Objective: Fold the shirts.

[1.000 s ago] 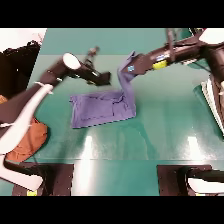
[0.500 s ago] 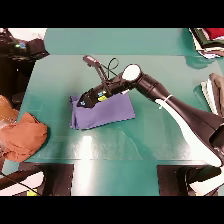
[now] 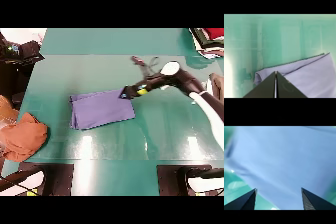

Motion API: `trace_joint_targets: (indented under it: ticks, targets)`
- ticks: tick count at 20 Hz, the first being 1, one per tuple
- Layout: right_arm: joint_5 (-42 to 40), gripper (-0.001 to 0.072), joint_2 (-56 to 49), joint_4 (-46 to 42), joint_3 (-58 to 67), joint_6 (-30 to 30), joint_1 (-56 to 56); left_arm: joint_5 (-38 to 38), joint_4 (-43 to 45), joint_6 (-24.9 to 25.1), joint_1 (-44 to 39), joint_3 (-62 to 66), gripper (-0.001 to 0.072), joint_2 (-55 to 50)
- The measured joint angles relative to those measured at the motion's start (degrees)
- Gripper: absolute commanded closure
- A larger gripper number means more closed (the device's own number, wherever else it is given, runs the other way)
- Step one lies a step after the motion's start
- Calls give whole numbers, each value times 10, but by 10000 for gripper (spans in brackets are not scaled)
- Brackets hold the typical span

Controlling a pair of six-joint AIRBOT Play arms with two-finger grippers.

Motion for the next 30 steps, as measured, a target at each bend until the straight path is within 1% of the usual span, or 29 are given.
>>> trace_joint_targets:
  ticks: [3, 6, 8, 9, 10, 12, 13, 14, 16, 17, 18, 21, 24, 26, 30]
  targets:
    - [5, 88, 5, 2, -52, 2, -70, 0, -6, 0, 1, 0, 686, 0]
    - [10, 96, -21, 18, -75, 2, -95, 0, -9, 0, 1, 0, 686, -4]
    - [13, 96, -48, 33, -74, 3, -89, 0, -9, 0, 1, 0, 686, -6]
    - [13, 117, -63, 40, -67, 3, -80, 0, -10, 2, 1, 0, 685, -8]
    - [15, 163, -78, 48, -57, 3, -68, 1, -11, 4, 1, 0, 686, -9]
    - [19, 172, -109, 58, -26, 3, -37, 1, -11, 9, 1, 0, 686, -11]
    - [19, 279, -125, 63, -8, 3, -19, 1, -11, 10, 1, 0, 686, -12]
    - [19, 363, -140, 64, 10, 3, -3, 1, -11, 11, 1, 0, 685, -12]
    - [12, 580, -167, 67, 49, 3, 26, 1, -11, 13, 1, 0, 686, -13]
    - [9, 665, -179, 73, 68, 3, 38, 1, -13, 13, 1, 0, 686, -13]
    - [10, 690, -186, 74, 85, 3, 46, 1, -16, 13, 1, 0, 686, -13]
    - [12, 690, -194, 78, 129, 0, 49, 1, -19, 13, -2, 0, 687, -13]
    - [7, 691, -166, 63, 152, 2, 5, 3, -22, 13, -26, 0, 686, -13]
    - [2, 691, -134, 39, 158, 7, -48, 12, -23, 12, -55, 0, 686, -13]
    - [-17, 691, -59, 6, 163, 16, -208, 52, -24, 11, -125, 0, 686, -13]
